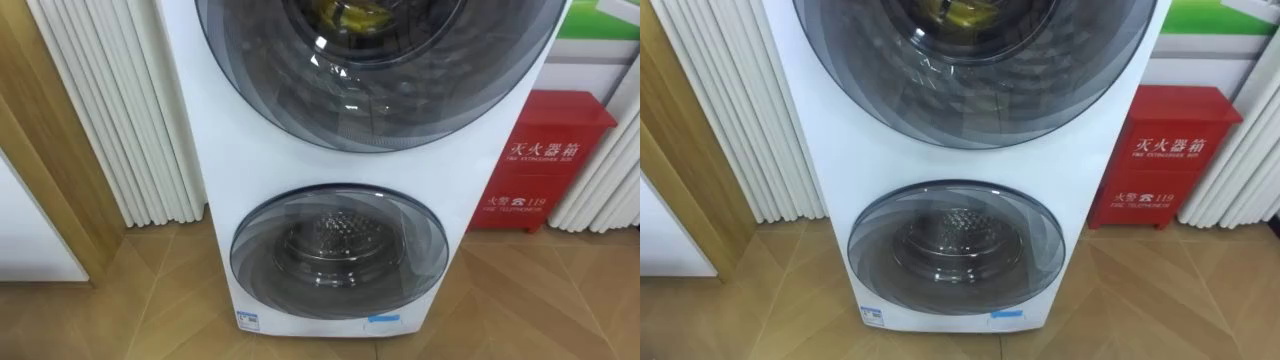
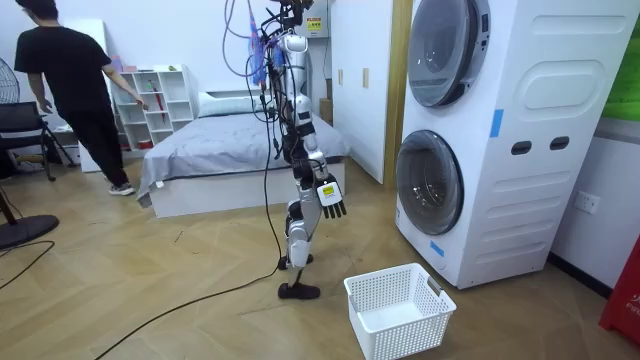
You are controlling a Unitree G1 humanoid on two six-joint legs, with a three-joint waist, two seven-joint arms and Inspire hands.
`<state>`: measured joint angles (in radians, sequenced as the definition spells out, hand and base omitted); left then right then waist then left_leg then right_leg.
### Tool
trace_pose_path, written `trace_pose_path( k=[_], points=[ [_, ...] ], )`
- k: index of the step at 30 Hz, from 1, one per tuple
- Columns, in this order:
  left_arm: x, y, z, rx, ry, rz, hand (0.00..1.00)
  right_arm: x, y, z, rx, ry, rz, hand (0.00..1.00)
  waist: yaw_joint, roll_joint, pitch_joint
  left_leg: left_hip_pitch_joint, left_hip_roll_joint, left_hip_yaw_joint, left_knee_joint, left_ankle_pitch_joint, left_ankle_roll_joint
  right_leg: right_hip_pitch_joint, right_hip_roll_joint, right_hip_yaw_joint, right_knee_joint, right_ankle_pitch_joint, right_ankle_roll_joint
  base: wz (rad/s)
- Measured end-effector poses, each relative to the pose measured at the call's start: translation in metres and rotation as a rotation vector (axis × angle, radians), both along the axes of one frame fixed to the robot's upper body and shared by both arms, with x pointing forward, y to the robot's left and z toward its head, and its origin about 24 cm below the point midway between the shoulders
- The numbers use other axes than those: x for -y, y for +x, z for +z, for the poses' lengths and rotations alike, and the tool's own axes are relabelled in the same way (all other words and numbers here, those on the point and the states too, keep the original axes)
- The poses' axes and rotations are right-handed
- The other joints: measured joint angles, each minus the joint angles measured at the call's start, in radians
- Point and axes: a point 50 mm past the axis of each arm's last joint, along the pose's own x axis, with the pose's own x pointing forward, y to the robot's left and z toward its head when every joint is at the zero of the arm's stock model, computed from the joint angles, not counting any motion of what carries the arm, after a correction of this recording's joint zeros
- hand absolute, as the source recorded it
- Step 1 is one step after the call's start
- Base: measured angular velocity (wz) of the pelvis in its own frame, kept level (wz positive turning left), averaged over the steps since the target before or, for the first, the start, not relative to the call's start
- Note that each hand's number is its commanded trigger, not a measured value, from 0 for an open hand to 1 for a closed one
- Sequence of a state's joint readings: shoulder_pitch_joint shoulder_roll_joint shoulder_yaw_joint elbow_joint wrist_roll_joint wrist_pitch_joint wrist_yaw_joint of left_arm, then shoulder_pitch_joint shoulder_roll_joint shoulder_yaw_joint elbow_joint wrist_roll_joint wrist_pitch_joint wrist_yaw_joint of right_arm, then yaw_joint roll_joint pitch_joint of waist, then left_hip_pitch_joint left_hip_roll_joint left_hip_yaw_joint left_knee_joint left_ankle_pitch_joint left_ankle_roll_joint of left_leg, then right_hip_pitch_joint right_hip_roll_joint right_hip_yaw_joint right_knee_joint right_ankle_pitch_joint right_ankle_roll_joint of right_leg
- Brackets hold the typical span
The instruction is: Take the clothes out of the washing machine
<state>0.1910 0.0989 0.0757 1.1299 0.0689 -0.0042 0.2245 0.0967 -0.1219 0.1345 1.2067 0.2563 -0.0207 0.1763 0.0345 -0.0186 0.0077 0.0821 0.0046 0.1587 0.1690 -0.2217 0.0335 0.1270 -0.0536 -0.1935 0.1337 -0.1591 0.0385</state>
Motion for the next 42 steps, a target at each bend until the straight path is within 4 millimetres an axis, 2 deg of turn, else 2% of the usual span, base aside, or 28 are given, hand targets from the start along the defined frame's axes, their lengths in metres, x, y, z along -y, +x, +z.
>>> trace_pose_path(
  k=[17, 23, 24, 26, 28, 29, 31, 32, 34, 35, 37, 40, 42],
  points=[
    [0.001, 0.0, 0.0, 0.009, -0.018, 0.035, 0.0, 0.0, 0.001, 0.0, -0.003, 0.012, -0.011, 0.0, 0.001, 0.002, 0.0004, 0.0, 0.0, -0.002, -0.003, 0.0, 0.0, -0.002, 0.0, 0.003, 0.0, 0.0, 0.0, 0.0],
    [0.001, -0.004, 0.0, 0.018, -0.042, 0.072, 0.0, 0.005, 0.004, 0.001, 0.022, 0.0, -0.096, 0.0, -0.002, -0.003, -0.0013, 0.011, -0.001, -0.003, -0.002, 0.0, 0.0, 0.006, -0.001, 0.005, 0.0, 0.0, 0.0, 0.0],
    [0.0, -0.003, 0.0, 0.025, -0.051, 0.08, 0.0, 0.008, 0.011, 0.004, 0.058, -0.005, -0.125, 0.0, -0.002, -0.002, 0.0024, 0.014, 0.0, -0.003, -0.002, 0.0, 0.0, 0.009, -0.002, 0.005, 0.0, 0.0, 0.0, 0.0],
    [-0.002, -0.003, 0.0, 0.036, -0.052, 0.094, 0.0, 0.014, 0.026, 0.01, 0.13, -0.024, -0.167, 0.0, 0.0, -0.002, 0.003, 0.015, 0.0, -0.002, -0.002, 0.0, 0.0, 0.01, -0.002, 0.005, 0.001, 0.0, 0.0, -0.03],
    [-0.004, 0.0, 0.001, 0.049, -0.057, 0.092, 0.0, 0.021, 0.062, 0.026, 0.288, -0.058, -0.223, 0.0, -0.002, 0.0, 0.004, 0.014, -0.002, -0.002, -0.001, 0.0, 0.0, 0.011, -0.002, 0.005, 0.001, 0.0, 0.0, -0.03],
    [-0.004, -0.001, 0.001, 0.048, -0.058, 0.092, 0.0, 0.022, 0.072, 0.032, 0.334, -0.067, -0.228, 0.0, -0.002, 0.0, 0.0038, 0.015, -0.002, -0.002, 0.0, 0.0, 0.0, 0.012, -0.002, 0.004, 0.001, 0.0, 0.0, 0.0],
    [-0.006, -0.002, 0.002, 0.057, -0.053, 0.107, 0.0, 0.028, 0.113, 0.064, 0.546, -0.1, -0.245, 0.0, 0.001, -0.002, 0.0024, 0.019, -0.001, 0.0, 0.001, 0.001, 0.0, 0.011, -0.001, 0.002, 0.001, 0.0, 0.0, -0.04],
    [-0.007, -0.002, 0.002, 0.058, -0.05, 0.112, 0.0, 0.029, 0.124, 0.074, 0.604, -0.107, -0.242, 0.0, 0.001, -0.003, 0.0031, 0.019, -0.001, 0.0, 0.001, 0.001, 0.0, 0.011, -0.001, 0.002, 0.001, 0.0, 0.0, 0.0],
    [-0.012, -0.006, 0.003, 0.05, -0.038, 0.116, 0.0, 0.031, 0.158, 0.115, 0.817, -0.102, -0.251, 0.0, -0.005, -0.01, 0.006, 0.025, -0.001, -0.002, 0.001, 0.003, -0.002, 0.016, 0.0, 0.002, 0.0, 0.0, 0.0, 0.0],
    [-0.012, -0.007, 0.003, 0.047, -0.036, 0.116, 0.0, 0.032, 0.163, 0.122, 0.856, -0.101, -0.259, 0.0, -0.004, -0.013, 0.0067, 0.029, -0.001, -0.002, 0.001, 0.003, -0.002, 0.017, 0.001, 0.003, 0.0, 0.0, 0.0, 0.05],
    [-0.015, -0.015, 0.003, 0.021, -0.026, 0.106, 0.0, 0.036, 0.179, 0.147, 0.963, -0.101, -0.311, 0.0, 0.002, -0.027, 0.0011, 0.031, 0.0, -0.002, 0.0, 0.003, -0.002, 0.016, 0.001, 0.002, 0.002, 0.0, 0.0, 0.05],
    [-0.019, -0.024, 0.003, -0.03, -0.012, 0.107, 0.0, 0.034, 0.195, 0.168, 1.049, -0.099, -0.327, 0.0, 0.0, -0.044, -0.0076, 0.018, -0.001, -0.009, 0.004, 0.003, -0.002, 0.014, 0.0, 0.002, 0.002, 0.0, 0.0, 0.02],
    [-0.021, -0.031, 0.003, -0.061, -0.007, 0.108, 0.0, 0.037, 0.201, 0.175, 1.069, -0.119, -0.336, 0.0, 0.001, -0.045, -0.0081, 0.018, -0.002, -0.01, 0.005, 0.003, -0.002, 0.015, 0.0, 0.005, 0.002, 0.0, 0.0, 0.03]
  ],
)
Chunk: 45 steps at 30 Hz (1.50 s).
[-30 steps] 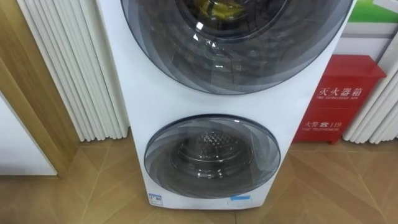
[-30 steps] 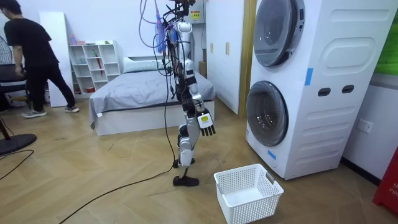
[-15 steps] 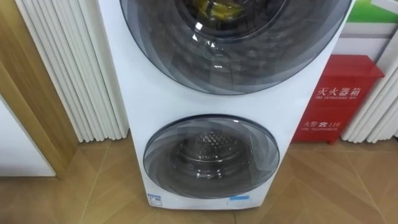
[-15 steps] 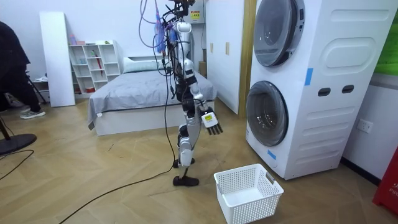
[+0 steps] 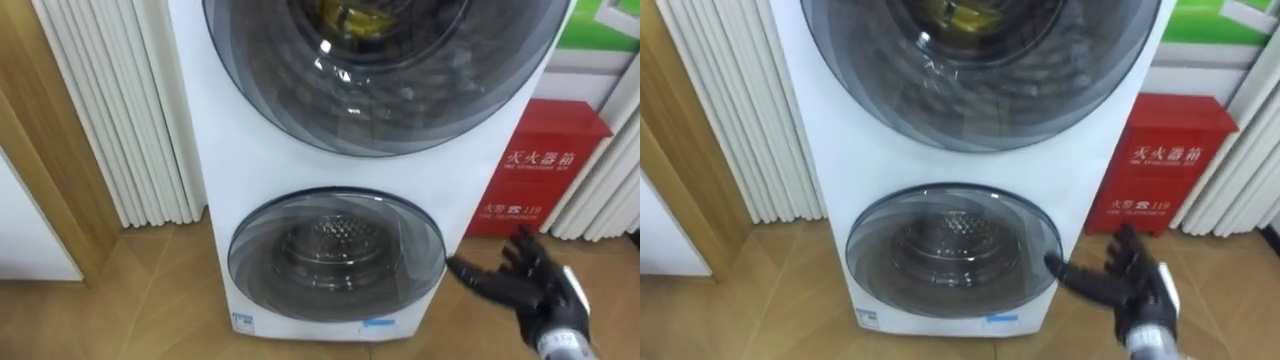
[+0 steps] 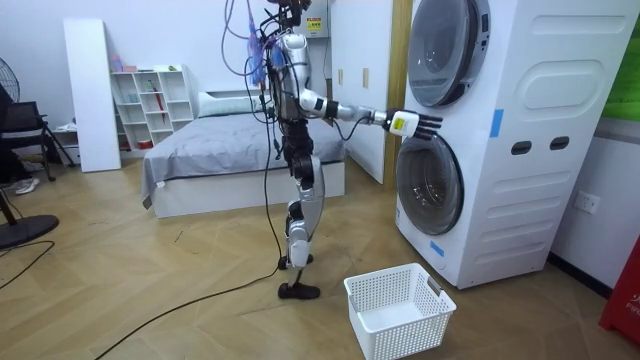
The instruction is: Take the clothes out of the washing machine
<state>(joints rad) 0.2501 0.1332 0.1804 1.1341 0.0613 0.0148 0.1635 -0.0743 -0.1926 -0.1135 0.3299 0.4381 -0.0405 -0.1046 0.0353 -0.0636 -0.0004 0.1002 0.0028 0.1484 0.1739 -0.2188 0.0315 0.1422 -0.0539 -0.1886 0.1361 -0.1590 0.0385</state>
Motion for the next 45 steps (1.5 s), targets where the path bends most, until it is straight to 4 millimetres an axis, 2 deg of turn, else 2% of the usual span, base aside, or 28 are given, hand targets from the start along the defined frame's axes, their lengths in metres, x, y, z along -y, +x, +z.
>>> trace_pose_path(
  k=[5, 9, 14, 16, 19, 24, 29, 32, 37, 45],
  points=[
    [-0.003, -0.006, 0.0, -0.048, 0.012, -0.023, 0.0, 0.003, 0.022, 0.031, 0.092, -0.03, -0.038, 0.0, 0.001, 0.004, 0.0023, -0.005, 0.0, -0.002, 0.001, 0.0, 0.0, -0.003, 0.0, -0.003, 0.0, 0.0, 0.0, 0.0],
    [-0.006, -0.01, 0.002, -0.088, 0.029, -0.071, 0.0, 0.005, 0.039, 0.073, 0.229, -0.049, -0.057, 0.0, 0.001, 0.01, 0.002, -0.011, 0.003, -0.011, 0.006, 0.001, -0.001, -0.004, 0.003, -0.006, 0.0, 0.0, 0.0, 0.05],
    [-0.007, -0.003, 0.002, -0.082, 0.04, -0.106, 0.0, 0.013, 0.05, 0.099, 0.301, -0.063, -0.089, 0.0, 0.022, 0.003, 0.0004, -0.009, 0.002, -0.016, 0.01, 0.001, -0.001, 0.0, 0.002, -0.009, 0.0, 0.0, 0.0, 0.02],
    [-0.009, 0.001, 0.003, -0.077, 0.049, -0.124, 0.0, 0.012, 0.055, 0.109, 0.327, -0.066, -0.1, 0.0, 0.026, -0.004, 0.0028, -0.01, 0.002, -0.017, 0.011, 0.001, -0.001, 0.0, 0.001, -0.012, 0.0, 0.0, 0.0, 0.0],
    [-0.012, 0.001, 0.004, -0.081, 0.057, -0.126, 0.0, 0.012, 0.058, 0.115, 0.344, -0.069, -0.107, 0.0, 0.025, -0.017, -0.0006, -0.018, 0.001, -0.025, 0.015, 0.001, -0.001, 0.0, 0.001, -0.018, 0.0, 0.0, 0.0, 0.08],
    [-0.012, -0.002, 0.003, -0.116, 0.053, -0.125, 0.0, 0.012, 0.06, 0.116, 0.332, -0.048, -0.105, 0.0, 0.023, -0.033, 0.0026, -0.029, 0.0, -0.042, 0.025, 0.001, -0.001, 0.0, 0.001, -0.016, 0.0, 0.0, 0.0, 0.09],
    [-0.011, -0.002, 0.004, -0.131, 0.047, -0.131, 0.0, 0.009, 0.063, 0.117, 0.319, 0.016, -0.083, 0.0, 0.024, -0.032, 0.0029, -0.043, 0.001, -0.046, 0.031, 0.001, -0.001, -0.008, 0.001, -0.016, 0.0, 0.0, 0.0, 0.04],
    [-0.011, 0.0, 0.004, -0.125, 0.037, -0.136, 0.0, 0.008, 0.069, 0.128, 0.347, 0.049, -0.067, 0.0, 0.023, -0.029, 0.0031, -0.064, 0.0, -0.054, 0.041, 0.001, -0.001, -0.022, 0.0, -0.032, 0.001, 0.0, 0.0, 0.07],
    [-0.012, 0.004, 0.004, -0.119, 0.047, -0.162, 0.0, 0.02, 0.074, 0.151, 0.385, -0.012, -0.067, 0.0, 0.026, -0.031, 0.0029, -0.075, -0.001, -0.064, 0.048, 0.001, -0.001, -0.027, 0.001, -0.035, 0.001, 0.0, 0.0, 0.05],
    [-0.018, 0.012, 0.007, -0.096, 0.07, -0.18, 0.0, 0.026, 0.078, 0.161, 0.383, -0.064, -0.053, 0.0, 0.027, -0.04, 0.0012, -0.079, 0.0, -0.066, 0.047, 0.001, -0.001, -0.031, 0.002, -0.035, 0.001, 0.0, 0.0, 0.0]
  ],
)
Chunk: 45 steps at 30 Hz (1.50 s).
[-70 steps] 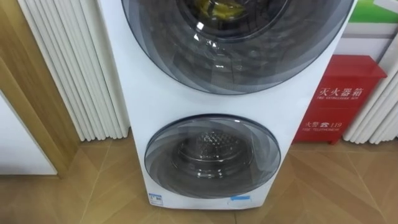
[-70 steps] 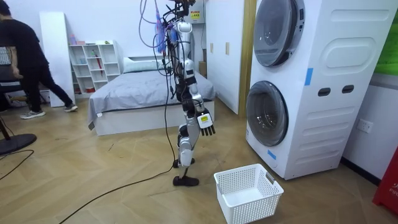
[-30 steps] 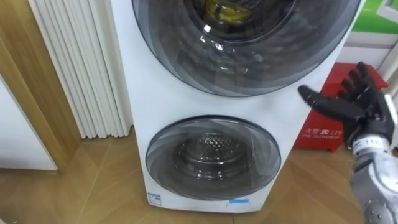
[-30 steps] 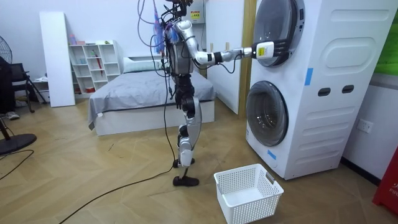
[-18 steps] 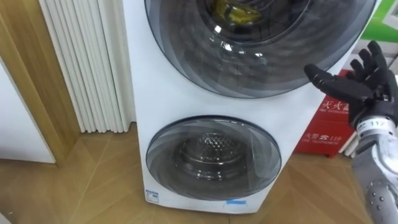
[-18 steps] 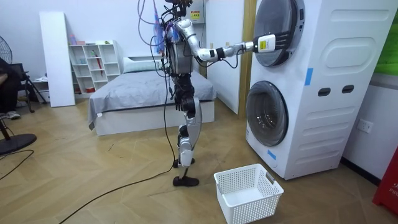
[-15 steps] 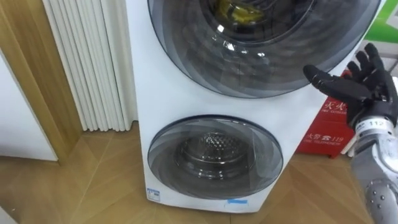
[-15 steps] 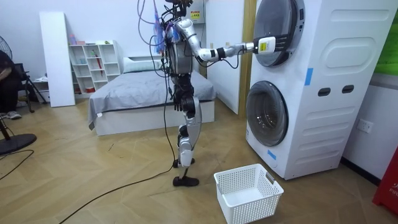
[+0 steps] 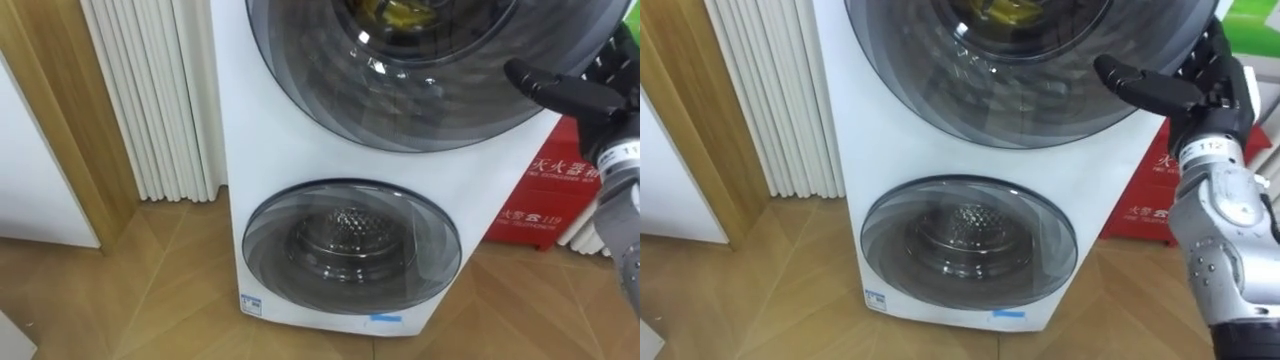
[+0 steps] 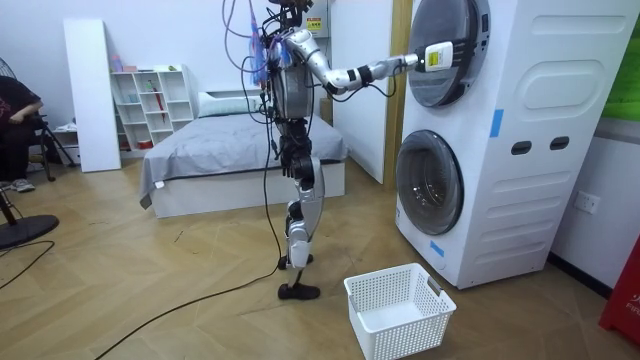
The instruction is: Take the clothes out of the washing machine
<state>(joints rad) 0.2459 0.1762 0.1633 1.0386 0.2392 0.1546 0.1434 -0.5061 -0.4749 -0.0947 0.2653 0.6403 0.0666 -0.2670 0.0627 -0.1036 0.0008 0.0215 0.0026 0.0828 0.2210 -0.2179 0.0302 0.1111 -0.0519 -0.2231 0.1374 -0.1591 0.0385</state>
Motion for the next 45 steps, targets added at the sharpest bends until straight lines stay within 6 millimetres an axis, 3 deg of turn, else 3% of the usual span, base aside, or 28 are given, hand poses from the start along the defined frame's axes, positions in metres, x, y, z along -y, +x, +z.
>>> trace_pose_path(
  k=[10, 17, 23, 27, 38, 43, 45],
  points=[
    [-0.001, 0.001, 0.0, 0.0, 0.003, -0.014, 0.0, 0.001, 0.012, -0.003, -0.049, -0.014, -0.003, 0.0, 0.0, -0.007, 0.0001, 0.0, 0.0, -0.002, 0.001, 0.0, -0.001, 0.001, 0.0, -0.006, 0.0, 0.0, 0.0, 0.0],
    [-0.004, 0.001, 0.002, -0.004, 0.016, -0.021, 0.0, 0.007, 0.012, -0.001, -0.055, -0.02, -0.019, 0.0, 0.021, -0.008, -0.0006, 0.002, 0.002, -0.001, 0.001, 0.002, -0.002, 0.0, -0.001, -0.027, 0.001, 0.0, 0.0, 0.0],
    [-0.007, 0.002, 0.003, -0.003, 0.023, -0.031, 0.0, 0.006, 0.012, -0.002, -0.062, -0.063, -0.024, 0.0, 0.026, -0.007, -0.0006, 0.003, 0.002, 0.0, 0.001, 0.002, -0.003, -0.001, 0.0, -0.024, 0.001, 0.0, 0.0, -0.01],
    [-0.006, -0.004, 0.002, -0.023, 0.019, -0.029, 0.0, -0.003, 0.013, -0.004, -0.071, -0.097, 0.005, 0.0, 0.03, -0.007, -0.0003, 0.018, 0.003, 0.001, -0.011, 0.003, -0.004, 0.001, 0.004, 0.003, 0.0, 0.0, 0.0, -0.18],
    [-0.003, 0.01, 0.001, 0.007, 0.012, -0.1, 0.0, -0.026, -0.016, -0.011, -0.008, -0.183, 0.097, 0.0, 0.024, 0.008, 0.0015, 0.024, 0.011, 0.04, -0.023, 0.003, -0.006, -0.02, 0.008, 0.034, 0.002, 0.002, -0.003, -0.14],
    [0.002, 0.016, -0.001, 0.004, -0.001, -0.135, 0.0, -0.046, -0.045, -0.023, 0.058, -0.232, 0.158, 0.0, 0.017, 0.048, 0.0001, 0.031, 0.016, 0.055, -0.033, 0.003, -0.008, -0.024, 0.011, 0.034, 0.007, 0.004, -0.006, -0.11],
    [0.003, 0.018, -0.001, 0.013, -0.003, -0.152, 0.0, -0.049, -0.052, -0.032, 0.046, -0.22, 0.181, 0.0, 0.016, 0.052, -0.0005, 0.039, 0.018, 0.054, -0.036, 0.005, -0.01, -0.022, 0.013, 0.037, 0.013, 0.004, -0.006, 0.0]
  ],
)
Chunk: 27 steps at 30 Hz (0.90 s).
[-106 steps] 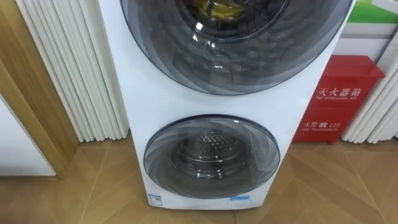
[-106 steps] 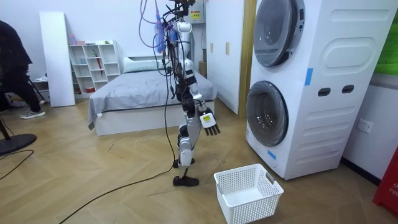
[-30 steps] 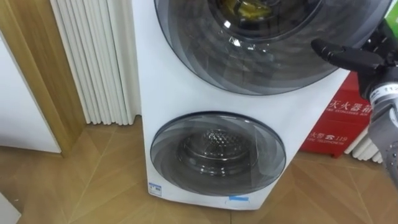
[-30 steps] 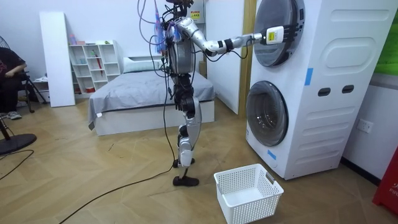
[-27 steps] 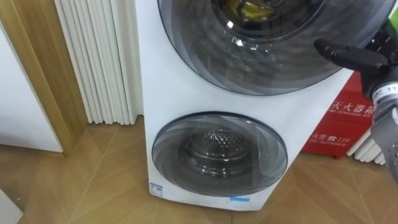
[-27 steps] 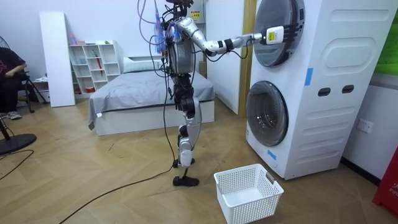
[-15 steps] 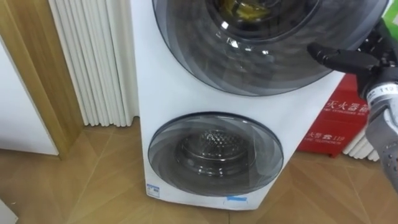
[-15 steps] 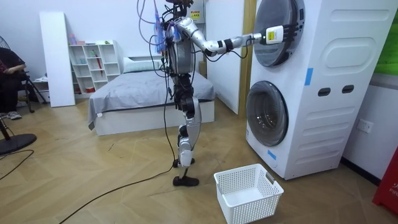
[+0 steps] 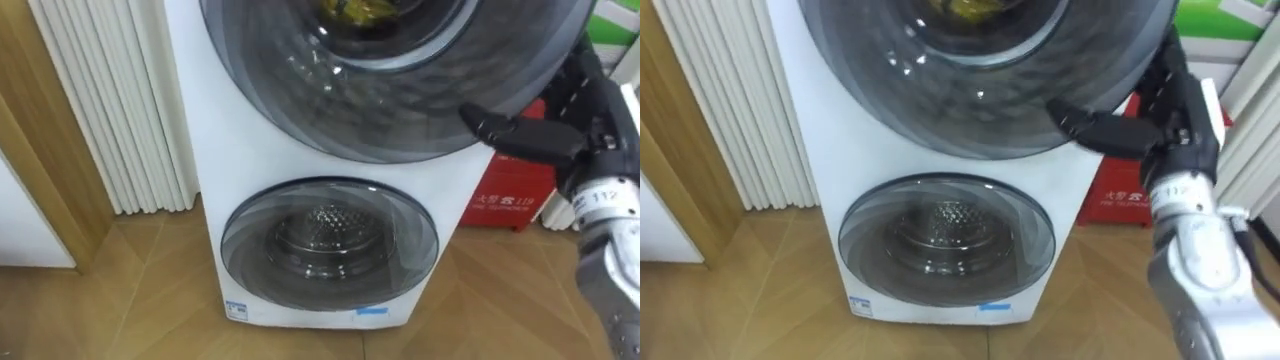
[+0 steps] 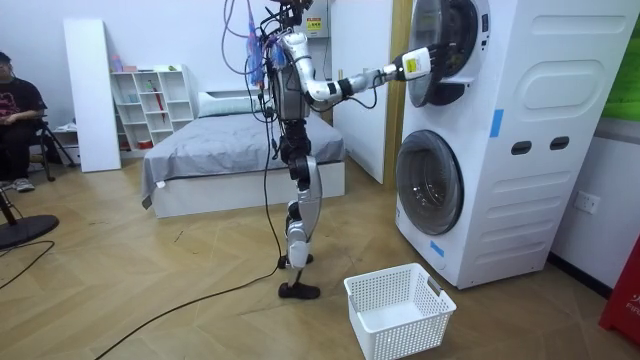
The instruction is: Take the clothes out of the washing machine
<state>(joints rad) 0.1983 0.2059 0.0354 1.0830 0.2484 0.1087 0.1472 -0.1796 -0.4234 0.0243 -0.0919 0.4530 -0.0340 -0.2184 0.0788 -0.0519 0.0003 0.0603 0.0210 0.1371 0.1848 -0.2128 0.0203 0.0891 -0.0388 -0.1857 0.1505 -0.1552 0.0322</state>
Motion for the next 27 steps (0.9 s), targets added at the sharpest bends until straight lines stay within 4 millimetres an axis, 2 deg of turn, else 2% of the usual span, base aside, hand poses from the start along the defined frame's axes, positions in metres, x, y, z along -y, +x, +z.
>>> trace_pose_path(
  k=[10, 15, 17, 19, 27],
  points=[
    [0.002, -0.008, -0.001, -0.001, -0.012, 0.0, 0.0, -0.015, -0.033, -0.035, -0.082, 0.026, 0.14, 0.0, -0.023, 0.001, -0.0017, 0.002, 0.004, 0.002, 0.003, -0.001, -0.003, -0.002, 0.007, 0.021, 0.002, 0.005, -0.008, -0.04],
    [0.007, -0.007, -0.003, -0.003, -0.023, -0.019, 0.0, -0.022, -0.043, -0.052, -0.154, 0.011, 0.222, 0.0, -0.033, 0.023, -0.0097, 0.004, 0.003, 0.012, 0.001, -0.001, -0.003, -0.004, 0.005, 0.025, 0.002, 0.005, -0.008, -0.03],
    [0.008, -0.007, -0.003, -0.006, -0.026, -0.03, 0.0, -0.026, -0.046, -0.057, -0.179, 0.013, 0.255, 0.0, -0.044, 0.032, -0.0091, 0.005, 0.003, 0.013, 0.0, -0.001, -0.003, -0.004, 0.005, 0.026, 0.002, 0.005, -0.008, 0.0],
    [0.01, -0.004, -0.004, 0.0, -0.031, -0.038, 0.0, -0.028, -0.051, -0.063, -0.208, 0.022, 0.275, 0.0, -0.055, 0.041, -0.005, 0.005, 0.003, 0.015, -0.001, -0.001, -0.003, -0.004, 0.006, 0.03, 0.001, 0.005, -0.008, 0.0],
    [0.014, 0.003, -0.005, 0.029, -0.048, -0.029, 0.0, -0.032, -0.06, -0.069, -0.22, 0.051, 0.3, 0.0, -0.084, 0.049, -0.0013, 0.016, 0.004, 0.063, -0.022, -0.001, -0.002, -0.023, 0.009, 0.075, 0.003, 0.006, -0.01, -0.18]
  ],
)
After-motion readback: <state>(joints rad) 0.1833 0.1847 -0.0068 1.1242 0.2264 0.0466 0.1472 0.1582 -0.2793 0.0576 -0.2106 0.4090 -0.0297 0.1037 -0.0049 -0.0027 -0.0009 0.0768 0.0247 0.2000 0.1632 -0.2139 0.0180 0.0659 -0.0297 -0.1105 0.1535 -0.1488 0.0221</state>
